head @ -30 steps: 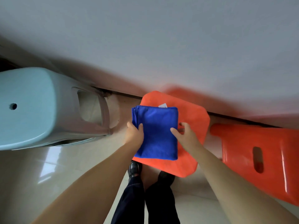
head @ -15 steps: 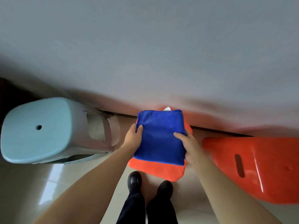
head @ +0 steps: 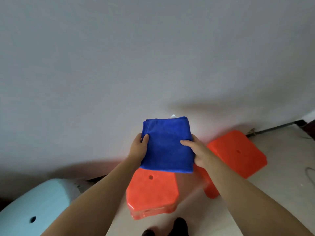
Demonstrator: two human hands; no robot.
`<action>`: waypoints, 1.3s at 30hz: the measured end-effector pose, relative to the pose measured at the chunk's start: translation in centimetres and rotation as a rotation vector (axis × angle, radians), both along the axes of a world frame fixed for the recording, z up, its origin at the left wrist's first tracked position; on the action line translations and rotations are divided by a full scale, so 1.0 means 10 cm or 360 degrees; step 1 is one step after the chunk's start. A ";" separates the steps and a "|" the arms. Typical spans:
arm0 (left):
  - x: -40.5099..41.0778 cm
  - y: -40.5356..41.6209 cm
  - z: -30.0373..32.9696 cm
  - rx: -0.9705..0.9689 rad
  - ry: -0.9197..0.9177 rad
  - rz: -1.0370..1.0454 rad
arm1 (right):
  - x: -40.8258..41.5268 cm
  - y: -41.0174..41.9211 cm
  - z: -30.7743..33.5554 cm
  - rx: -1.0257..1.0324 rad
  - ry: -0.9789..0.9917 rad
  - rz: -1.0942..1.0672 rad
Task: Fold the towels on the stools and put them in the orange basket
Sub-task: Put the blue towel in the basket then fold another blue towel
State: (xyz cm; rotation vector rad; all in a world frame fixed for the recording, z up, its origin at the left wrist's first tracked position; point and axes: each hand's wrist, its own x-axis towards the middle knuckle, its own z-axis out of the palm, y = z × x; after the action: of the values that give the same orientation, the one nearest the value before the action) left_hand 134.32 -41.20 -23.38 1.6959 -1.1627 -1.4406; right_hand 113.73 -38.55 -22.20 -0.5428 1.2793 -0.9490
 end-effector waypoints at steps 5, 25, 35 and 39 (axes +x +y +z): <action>-0.31 0.01 0.26 -0.0124 -0.0016 -0.0325 | -0.26 0.42 0.23 -0.0170 -0.0076 -0.0228; -4.38 3.38 0.71 -0.0281 0.0219 -0.1888 | -2.92 5.10 0.58 -0.0250 0.0072 -0.1857; -5.67 5.36 0.61 0.0114 0.0211 -0.2587 | -3.30 7.18 0.41 -0.0277 0.0113 -0.2532; -6.08 5.89 0.49 0.0288 0.0173 -0.2839 | -3.40 7.65 0.22 -0.0228 0.0071 -0.2774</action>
State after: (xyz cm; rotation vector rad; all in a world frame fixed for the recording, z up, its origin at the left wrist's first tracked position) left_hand 73.51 17.72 -18.48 0.2154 -2.7178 -2.4538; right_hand 79.70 37.94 -19.97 0.6856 1.5972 -2.4234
